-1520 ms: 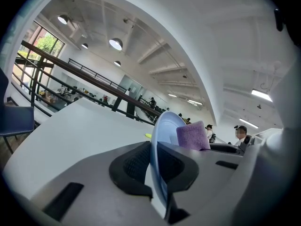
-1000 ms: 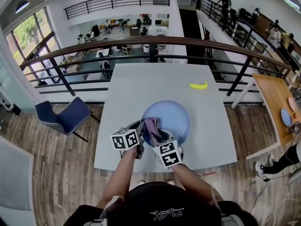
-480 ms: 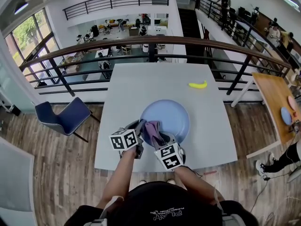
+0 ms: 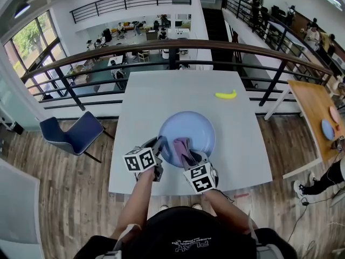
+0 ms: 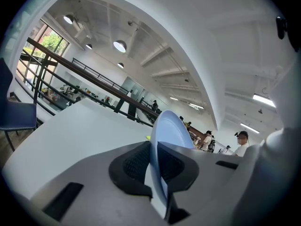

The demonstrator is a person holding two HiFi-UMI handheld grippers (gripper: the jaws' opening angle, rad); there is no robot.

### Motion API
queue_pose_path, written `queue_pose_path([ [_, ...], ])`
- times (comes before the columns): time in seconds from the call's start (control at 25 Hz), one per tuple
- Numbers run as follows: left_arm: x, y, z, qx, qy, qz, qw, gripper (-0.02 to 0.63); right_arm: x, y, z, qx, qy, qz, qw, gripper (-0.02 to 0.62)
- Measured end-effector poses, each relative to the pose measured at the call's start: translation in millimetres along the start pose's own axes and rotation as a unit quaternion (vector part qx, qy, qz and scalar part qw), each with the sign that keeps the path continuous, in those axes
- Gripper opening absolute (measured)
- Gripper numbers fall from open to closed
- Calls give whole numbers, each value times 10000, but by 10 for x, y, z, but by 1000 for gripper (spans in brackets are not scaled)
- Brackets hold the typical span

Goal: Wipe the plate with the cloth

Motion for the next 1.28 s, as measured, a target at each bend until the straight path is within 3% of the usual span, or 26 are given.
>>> queue_pose_path([
  [0.36,-58,33,40,-248,26,-54,9997,37,-118,63,-193,298,213,108,9993,114],
  [1.0,-12,53,-16,-112,76,-40,9999,37,-178,129,-831,299,1179,21,9926,114],
  [1.28,-65,-19,-8,-93,63,-84,9999,34,-334,-98,-713,345,1022,-515,9928,114],
])
Point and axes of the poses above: the fingertips, and each gripper's own axes: x forward along the fingers, z to its left, y out of its underside, the point moved 10 cm from there along -x, backward along the fingers, and after that the axes turned 2 degrees about -x, right-handed, at the moved point
